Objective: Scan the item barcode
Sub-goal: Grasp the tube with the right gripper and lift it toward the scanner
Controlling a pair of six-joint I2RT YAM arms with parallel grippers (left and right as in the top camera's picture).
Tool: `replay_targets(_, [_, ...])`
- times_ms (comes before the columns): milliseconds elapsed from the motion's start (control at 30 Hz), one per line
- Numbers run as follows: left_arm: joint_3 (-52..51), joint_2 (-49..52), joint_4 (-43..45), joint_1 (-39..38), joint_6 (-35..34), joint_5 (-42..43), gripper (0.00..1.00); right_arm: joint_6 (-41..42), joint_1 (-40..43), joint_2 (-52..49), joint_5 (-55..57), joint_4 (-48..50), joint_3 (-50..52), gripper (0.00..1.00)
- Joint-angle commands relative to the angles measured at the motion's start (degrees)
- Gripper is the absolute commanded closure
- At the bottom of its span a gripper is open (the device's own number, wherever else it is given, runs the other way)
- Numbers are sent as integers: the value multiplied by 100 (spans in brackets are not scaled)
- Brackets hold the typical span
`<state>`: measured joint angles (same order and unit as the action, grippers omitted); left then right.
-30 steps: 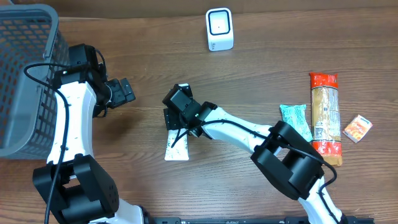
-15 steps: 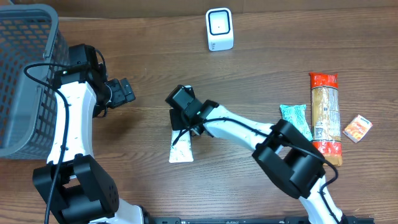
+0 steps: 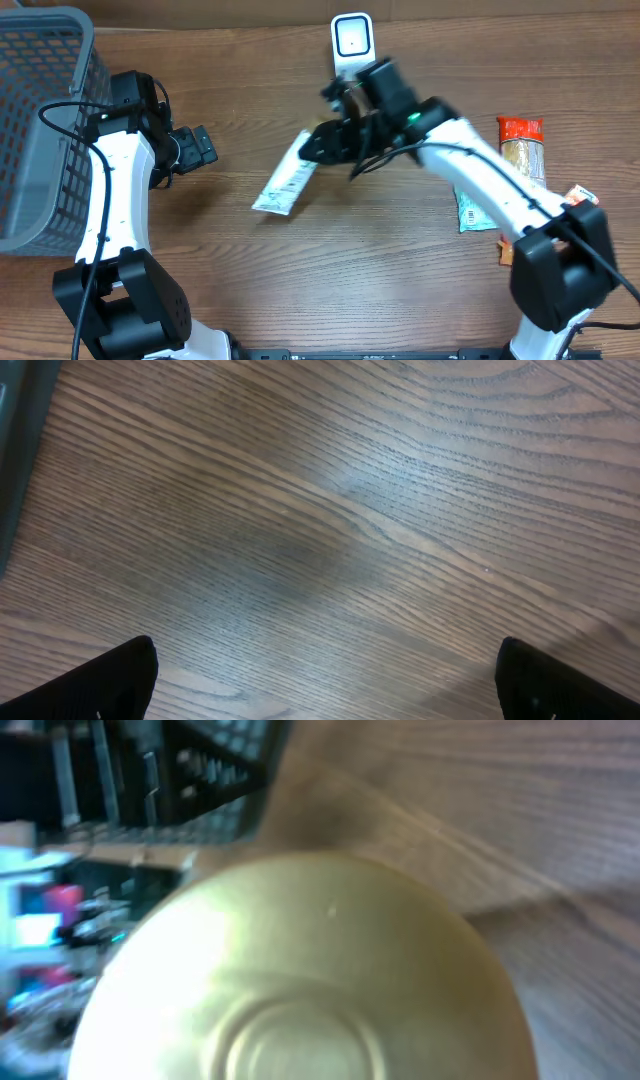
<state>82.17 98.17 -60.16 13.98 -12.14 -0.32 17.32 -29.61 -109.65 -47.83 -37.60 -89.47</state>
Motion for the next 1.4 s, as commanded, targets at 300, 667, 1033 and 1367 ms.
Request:
replay_targets(300, [-22,55,7,24,-140,-72,0,-4019,420,142,-3541,-1646,-55,54])
replay_targets(667, [-22,55,7,24,-140,-72,0,-4186,424,142,-4138,-1606,-55,52])
replay_targets(1033, [-22,55,7,24,-140,-72,0,-3976,470,142,-4212,-1611,-55,60])
replay_targets(1367, [-22,55,7,24,-140,-72,0,-3362,605,157,-4212,-1436,-96,61])
